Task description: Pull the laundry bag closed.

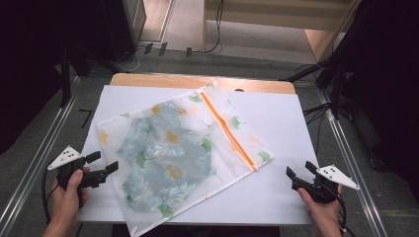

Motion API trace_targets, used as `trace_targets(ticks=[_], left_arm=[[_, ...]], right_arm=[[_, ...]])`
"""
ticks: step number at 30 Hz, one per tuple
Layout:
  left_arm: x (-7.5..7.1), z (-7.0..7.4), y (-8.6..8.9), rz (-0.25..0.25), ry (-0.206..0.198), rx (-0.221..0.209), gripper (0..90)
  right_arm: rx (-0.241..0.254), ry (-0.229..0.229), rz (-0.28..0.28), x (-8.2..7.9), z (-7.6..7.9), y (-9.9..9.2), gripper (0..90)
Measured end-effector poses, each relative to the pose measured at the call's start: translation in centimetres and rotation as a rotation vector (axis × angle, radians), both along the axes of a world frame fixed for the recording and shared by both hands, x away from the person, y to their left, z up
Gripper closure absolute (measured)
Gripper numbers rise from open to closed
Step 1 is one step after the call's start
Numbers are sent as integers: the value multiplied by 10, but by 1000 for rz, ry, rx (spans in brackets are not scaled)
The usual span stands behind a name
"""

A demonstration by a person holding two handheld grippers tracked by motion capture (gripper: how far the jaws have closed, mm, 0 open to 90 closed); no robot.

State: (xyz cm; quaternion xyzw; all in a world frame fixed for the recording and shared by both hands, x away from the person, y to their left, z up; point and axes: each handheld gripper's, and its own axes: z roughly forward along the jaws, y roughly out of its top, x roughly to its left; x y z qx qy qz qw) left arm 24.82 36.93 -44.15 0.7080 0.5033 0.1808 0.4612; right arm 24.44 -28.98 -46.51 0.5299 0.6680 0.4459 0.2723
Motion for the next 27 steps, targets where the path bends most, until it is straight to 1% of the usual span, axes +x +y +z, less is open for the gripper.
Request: trace_targets(ticks=[3, 4, 5, 6, 7, 8, 12, 13, 14, 15, 16, 17, 18, 19, 20, 23, 24, 25, 26, 27], left_arm=[[1, 0, -1, 3, 1, 4, 137], [1, 0, -2, 4, 4, 7, 137], [1, 0, -2, 4, 4, 7, 137], [1, -1, -3, 3, 2, 15, 137], [1, -1, -3, 3, 2, 15, 137], [1, -1, -4, 8, 4, 22, 137], [0, -1, -5, 15, 6, 35, 137], [0, -1, -4, 28, 17, 40, 137], [0, -1, -4, 28, 17, 40, 137], [1, -1, -3, 39, 29, 33, 137], [2, -3, 0, 61, 48, 18, 137], [2, -4, 2, 72, 54, 17, 137], [2, -4, 2, 72, 54, 17, 137], [3, -4, 3, 93, 60, 29, 137], [4, -5, 5, 116, 76, 27, 137], [6, -9, 6, 109, 103, 11, 136], [6, -9, 6, 109, 103, 11, 136], [7, -11, 3, 97, 126, 4, 136], [9, -13, 1, 82, 150, -15, 136], [10, -14, -1, 79, 165, -27, 135]], right_arm=[[-2, 1, -1, 3, -1, 1, 250], [4, 18, 6, 5, -1, 4, 257], [4, 18, 6, 5, -1, 4, 257], [15, 24, 6, 7, 0, 7, 270], [15, 24, 6, 7, 0, 7, 270], [27, 22, 12, 9, 2, 10, 288], [18, 26, 28, 10, 3, 15, 299], [11, 34, 39, 11, 3, 19, 304], [10, 37, 42, 12, 3, 20, 304], [10, 37, 42, 12, 3, 20, 304], [15, 39, 52, 14, 3, 23, 304], [14, 38, 56, 15, 3, 24, 305], [14, 38, 56, 15, 3, 24, 305], [14, 40, 58, 16, 4, 25, 304], [2, 44, 58, 19, 3, 28, 302], [3, 59, 53, 24, 0, 32, 299], [5, 64, 53, 27, -1, 33, 298], [12, 71, 50, 31, -2, 34, 294], [15, 76, 48, 33, -3, 35, 292], [14, 84, 44, 37, -4, 36, 289]])
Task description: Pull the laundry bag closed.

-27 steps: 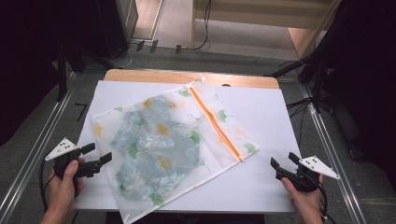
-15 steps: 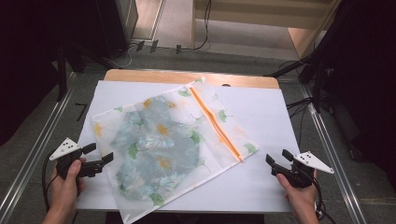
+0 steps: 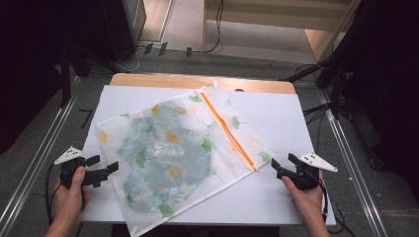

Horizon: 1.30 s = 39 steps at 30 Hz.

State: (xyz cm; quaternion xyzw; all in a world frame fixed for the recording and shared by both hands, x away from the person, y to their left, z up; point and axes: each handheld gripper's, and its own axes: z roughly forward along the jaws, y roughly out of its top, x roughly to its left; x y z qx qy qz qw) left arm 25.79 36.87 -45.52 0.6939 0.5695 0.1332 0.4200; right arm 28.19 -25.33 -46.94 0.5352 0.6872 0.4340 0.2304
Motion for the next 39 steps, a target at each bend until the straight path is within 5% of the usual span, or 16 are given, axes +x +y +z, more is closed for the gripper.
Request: trace_targets(ticks=[3, 9, 12, 14, 15, 28, 31, 35, 39], left_arm=[[2, -3, -4, 3, 51, 5, 135], [3, -4, -9, -11, 63, 4, 135], [2, -4, -12, -16, 71, 9, 134], [3, -5, -13, -42, 95, -93, 135], [3, -6, -15, -47, 99, -110, 133], [5, -6, -31, -117, 95, -90, 151], [4, -3, -38, -103, 64, -46, 225], [3, -2, -44, -107, 58, 1, 326], [2, -2, -41, -112, 51, -6, 463]], right_arm=[[-30, 32, -6, 8, -4, 5, 275], [-2, 57, -36, 17, -5, 2, 256], [14, 100, 9, 24, -7, 5, 258], [16, 113, 41, 27, -8, 12, 261], [8, 117, 49, 28, -8, 15, 263], [-6, 167, 143, 31, -14, 29, 423], [1, 178, 140, 34, -15, 31, 364], [15, 173, 38, 39, -13, 27, 292], [-64, 184, 60, 40, -14, 36, 302]])
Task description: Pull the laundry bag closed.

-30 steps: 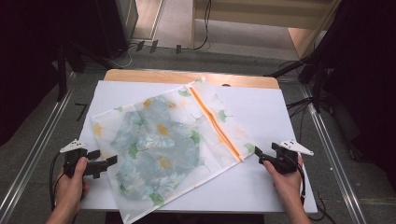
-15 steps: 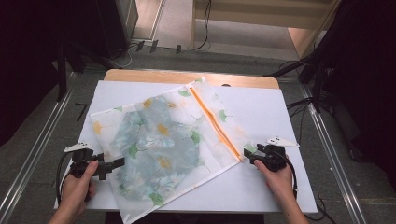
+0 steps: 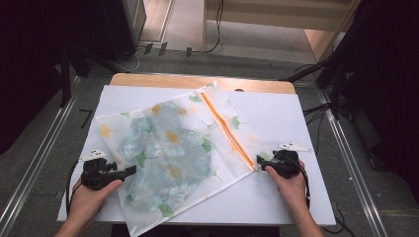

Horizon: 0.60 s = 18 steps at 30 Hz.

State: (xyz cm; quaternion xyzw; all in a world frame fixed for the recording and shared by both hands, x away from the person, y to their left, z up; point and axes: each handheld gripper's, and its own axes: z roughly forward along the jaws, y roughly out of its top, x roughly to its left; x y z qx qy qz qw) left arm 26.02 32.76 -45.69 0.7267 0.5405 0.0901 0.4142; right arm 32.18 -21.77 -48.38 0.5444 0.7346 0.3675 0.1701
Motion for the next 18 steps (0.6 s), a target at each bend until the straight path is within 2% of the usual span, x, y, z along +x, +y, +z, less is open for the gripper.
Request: trace_targets(ticks=[1, 2, 3, 5, 7, 8, 9, 10, 11, 14, 18], left_arm=[[0, 0, 0, 0, 0, 0, 503], [0, 0, 2, -1, -3, -11, 503], [0, 0, 3, -1, -2, -16, 579], [-1, 0, 3, -9, 2, -24, 628], [-1, 0, 2, -19, 2, -25, 668], [-1, 0, 2, -27, 1, -27, 668], [-1, 0, 0, -34, 0, -21, 705], [-1, 0, 0, -34, 0, -21, 718], [-1, 0, 0, -36, 2, -21, 718], [0, 0, -2, -46, -1, -14, 778], [0, 0, -1, -47, -3, -2, 839]], right_arm=[[0, 0, 0, 0, 0, 0, 302], [-9, 1, 2, 0, 0, 1, 322], [-25, -10, -4, -1, 0, 3, 407], [-21, -13, 1, -2, 0, 2, 476], [-24, -19, 10, -3, 0, 3, 544], [-24, -19, 10, -3, 0, 3, 544], [-52, -26, 4, -4, 0, 6, 596], [-52, -26, 4, -4, 0, 6, 596], [-69, -32, 4, -5, 0, 7, 641], [-59, -32, 14, -5, 0, 6, 782], [-27, -18, 21, -4, 0, 3, 888]])
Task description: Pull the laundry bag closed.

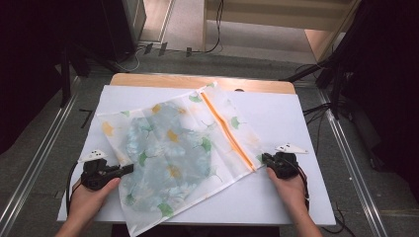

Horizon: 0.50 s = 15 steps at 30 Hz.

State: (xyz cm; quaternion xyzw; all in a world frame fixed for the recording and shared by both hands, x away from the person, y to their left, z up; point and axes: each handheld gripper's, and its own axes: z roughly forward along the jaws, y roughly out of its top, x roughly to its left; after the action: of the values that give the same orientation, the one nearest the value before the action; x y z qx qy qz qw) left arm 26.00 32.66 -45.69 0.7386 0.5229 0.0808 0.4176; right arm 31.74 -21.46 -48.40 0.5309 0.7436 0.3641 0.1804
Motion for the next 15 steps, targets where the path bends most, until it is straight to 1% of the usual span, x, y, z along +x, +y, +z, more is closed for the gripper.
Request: trace_targets(ticks=[2, 3, 4, 5, 6, 7, 8, 11, 13, 14, 15], left_arm=[[0, 1, 1, -5, -3, -4, 895], [0, 1, 1, -5, -3, -4, 900], [0, 2, 1, -3, 2, 11, 900], [0, 2, 1, -2, 4, 17, 900], [0, 2, 1, -2, 4, 17, 900], [1, 3, 1, 5, 14, 23, 900], [1, 3, 1, 5, 14, 23, 900], [3, 7, 1, 10, -5, 44, 900], [10, 8, 0, 24, -18, 57, 900], [14, 8, 0, 33, -21, 67, 900], [17, 7, 0, 35, -24, 74, 900]], right_arm=[[4, 0, 13, -1, 0, 0, 895], [4, 0, 13, -1, 0, 0, 895], [9, -1, 20, -1, 0, 0, 899], [20, 4, 24, -2, 1, -1, 900], [20, 4, 24, -2, 1, -1, 900], [42, 8, 32, -3, 1, -3, 900], [42, 8, 32, -3, 1, -3, 900], [39, -2, 40, -7, 1, -5, 900], [34, -8, 44, -13, 2, -6, 900], [45, -3, 48, -16, 2, -7, 900], [45, -3, 51, -20, 2, -7, 900]])
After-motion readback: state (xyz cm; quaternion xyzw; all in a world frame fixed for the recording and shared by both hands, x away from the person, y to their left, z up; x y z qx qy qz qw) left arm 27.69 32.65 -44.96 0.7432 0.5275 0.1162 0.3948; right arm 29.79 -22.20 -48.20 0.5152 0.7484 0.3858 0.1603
